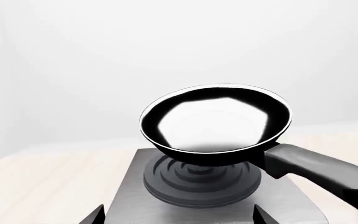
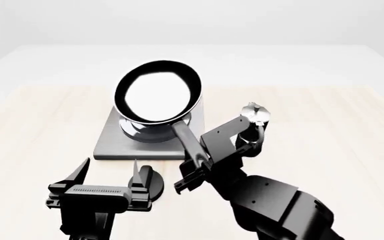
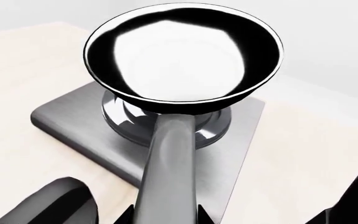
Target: Put the frying pan on the stove.
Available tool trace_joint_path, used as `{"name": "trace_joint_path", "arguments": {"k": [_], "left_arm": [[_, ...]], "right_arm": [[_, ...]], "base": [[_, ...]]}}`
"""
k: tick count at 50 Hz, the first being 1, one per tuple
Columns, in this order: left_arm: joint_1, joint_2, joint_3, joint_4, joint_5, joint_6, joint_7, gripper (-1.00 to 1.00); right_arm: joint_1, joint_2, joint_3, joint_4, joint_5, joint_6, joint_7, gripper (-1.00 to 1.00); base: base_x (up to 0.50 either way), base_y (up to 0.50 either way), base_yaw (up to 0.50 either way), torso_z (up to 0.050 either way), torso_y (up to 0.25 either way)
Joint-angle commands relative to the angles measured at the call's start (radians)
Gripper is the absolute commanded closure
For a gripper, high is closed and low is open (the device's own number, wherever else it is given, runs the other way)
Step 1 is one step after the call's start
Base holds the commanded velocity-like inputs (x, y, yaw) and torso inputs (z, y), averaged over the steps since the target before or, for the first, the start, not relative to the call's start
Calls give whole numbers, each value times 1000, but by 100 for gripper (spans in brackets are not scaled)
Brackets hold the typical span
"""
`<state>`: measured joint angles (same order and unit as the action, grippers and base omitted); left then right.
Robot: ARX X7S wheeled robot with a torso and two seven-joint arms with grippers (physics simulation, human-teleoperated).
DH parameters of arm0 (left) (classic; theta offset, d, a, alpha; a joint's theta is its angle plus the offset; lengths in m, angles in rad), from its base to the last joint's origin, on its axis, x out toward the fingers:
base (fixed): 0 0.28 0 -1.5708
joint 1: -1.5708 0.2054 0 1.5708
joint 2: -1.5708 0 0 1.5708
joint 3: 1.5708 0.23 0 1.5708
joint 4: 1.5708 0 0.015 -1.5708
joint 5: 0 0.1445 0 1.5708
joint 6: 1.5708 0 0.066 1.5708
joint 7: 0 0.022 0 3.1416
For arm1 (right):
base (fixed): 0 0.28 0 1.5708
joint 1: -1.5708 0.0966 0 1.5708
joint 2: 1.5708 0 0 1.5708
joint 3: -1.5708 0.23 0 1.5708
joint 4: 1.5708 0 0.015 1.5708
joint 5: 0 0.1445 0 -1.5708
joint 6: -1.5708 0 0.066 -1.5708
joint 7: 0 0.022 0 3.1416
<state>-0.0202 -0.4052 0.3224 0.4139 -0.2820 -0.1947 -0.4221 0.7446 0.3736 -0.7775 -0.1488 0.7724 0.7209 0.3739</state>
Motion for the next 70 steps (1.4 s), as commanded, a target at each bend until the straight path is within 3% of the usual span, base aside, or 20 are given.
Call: {"name": "trace_joint_path", "arguments": {"k": [1,20,21,52,70], "left_arm": [[3,-1,2,-7,0,9,-1,-100],[1,1,4,-30,-2,24,1,-100],[2,0,4,-28,-1,23,0,-100],[-24,-17,4,40,-16,-40,-20,-100],[-35,-29,-14,42,-30,-50,-26,-100]], "right_arm": [[18,-17,20,0,-83,-21,2,100],[26,-28,15,21,-85,-19,6,100],[26,-29,20,21,-80,-20,5,-100],[18,11,48,-95,-37,9,46,-100],[-112,96,135,-231,-6,-120,58,-100]], "base": [[0,0,0,0,10],[0,0,0,1,2],[0,0,0,0,10],[0,0,0,0,0],[0,0,0,0,0]]}}
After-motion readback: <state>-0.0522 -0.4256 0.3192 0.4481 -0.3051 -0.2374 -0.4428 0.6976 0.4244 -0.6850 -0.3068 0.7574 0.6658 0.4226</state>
